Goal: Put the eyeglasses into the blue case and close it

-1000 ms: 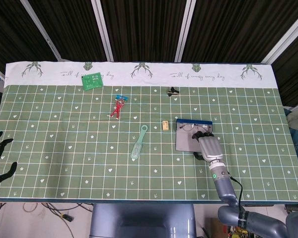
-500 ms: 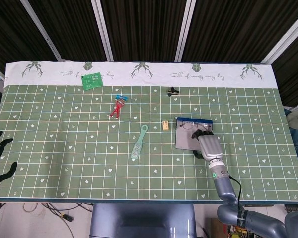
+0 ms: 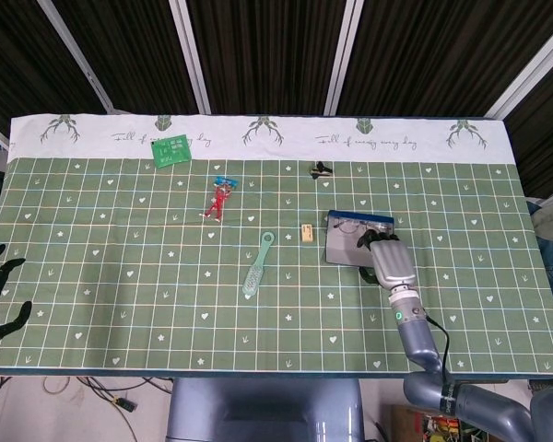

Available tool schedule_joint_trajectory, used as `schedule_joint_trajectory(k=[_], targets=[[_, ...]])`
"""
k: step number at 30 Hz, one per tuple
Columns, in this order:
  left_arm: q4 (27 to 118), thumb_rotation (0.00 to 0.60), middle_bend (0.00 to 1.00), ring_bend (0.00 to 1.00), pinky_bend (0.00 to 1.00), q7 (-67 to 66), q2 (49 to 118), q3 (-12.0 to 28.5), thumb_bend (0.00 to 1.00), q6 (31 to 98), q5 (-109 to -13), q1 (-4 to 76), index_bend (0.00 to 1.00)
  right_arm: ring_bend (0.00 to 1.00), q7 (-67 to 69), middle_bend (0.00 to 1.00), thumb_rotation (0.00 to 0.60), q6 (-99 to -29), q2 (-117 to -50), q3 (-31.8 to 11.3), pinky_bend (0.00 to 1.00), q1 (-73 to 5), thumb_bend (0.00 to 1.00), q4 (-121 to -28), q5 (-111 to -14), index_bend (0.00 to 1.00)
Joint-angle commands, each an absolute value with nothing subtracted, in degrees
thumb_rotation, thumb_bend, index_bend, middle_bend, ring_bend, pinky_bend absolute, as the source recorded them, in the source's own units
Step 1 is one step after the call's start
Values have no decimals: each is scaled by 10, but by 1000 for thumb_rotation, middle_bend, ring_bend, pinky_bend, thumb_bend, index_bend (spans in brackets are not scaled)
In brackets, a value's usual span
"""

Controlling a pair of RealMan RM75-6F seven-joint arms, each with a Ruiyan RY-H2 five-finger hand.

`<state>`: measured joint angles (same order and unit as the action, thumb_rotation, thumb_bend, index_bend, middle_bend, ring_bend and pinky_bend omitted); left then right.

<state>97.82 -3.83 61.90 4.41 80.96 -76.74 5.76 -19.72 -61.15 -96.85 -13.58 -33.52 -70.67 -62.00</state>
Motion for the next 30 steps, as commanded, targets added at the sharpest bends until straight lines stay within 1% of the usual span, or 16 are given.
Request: schedule_joint_trajectory(k=[1, 6, 16, 22, 27, 30], targets=[[978, 600, 0, 0, 0, -38, 619, 44, 356, 810, -767, 57, 189, 300, -194, 266, 600, -612, -968, -143, 309, -340, 388, -701, -621, 403], [979, 600, 0, 0, 0, -39, 618, 44, 356, 808, -767, 58, 189, 304, -193, 268, 600, -611, -972, -155, 309, -353, 394, -681, -622, 410], [980, 600, 0, 0, 0, -37, 617, 44, 356, 807, -766, 58, 189, 307, -160, 272, 600, -590, -1005, -168, 309, -381, 394, -601, -629, 428], [980, 600, 0, 0, 0, -34, 616, 44, 357, 806, -764, 58, 189, 309, -150, 283, 600, -572, -1017, -162, 309, -384, 395, -574, -626, 493], [981, 600, 0, 0, 0, -33, 616, 44, 356, 806, -765, 58, 190, 309, -136, 288, 600, -568, -1019, -164, 309, -383, 397, -574, -625, 543], [981, 600, 0, 0, 0, -34, 616, 44, 356, 805, -764, 58, 190, 309, -134, 287, 600, -570, -1015, -164, 309, -382, 428, -582, -627, 554]])
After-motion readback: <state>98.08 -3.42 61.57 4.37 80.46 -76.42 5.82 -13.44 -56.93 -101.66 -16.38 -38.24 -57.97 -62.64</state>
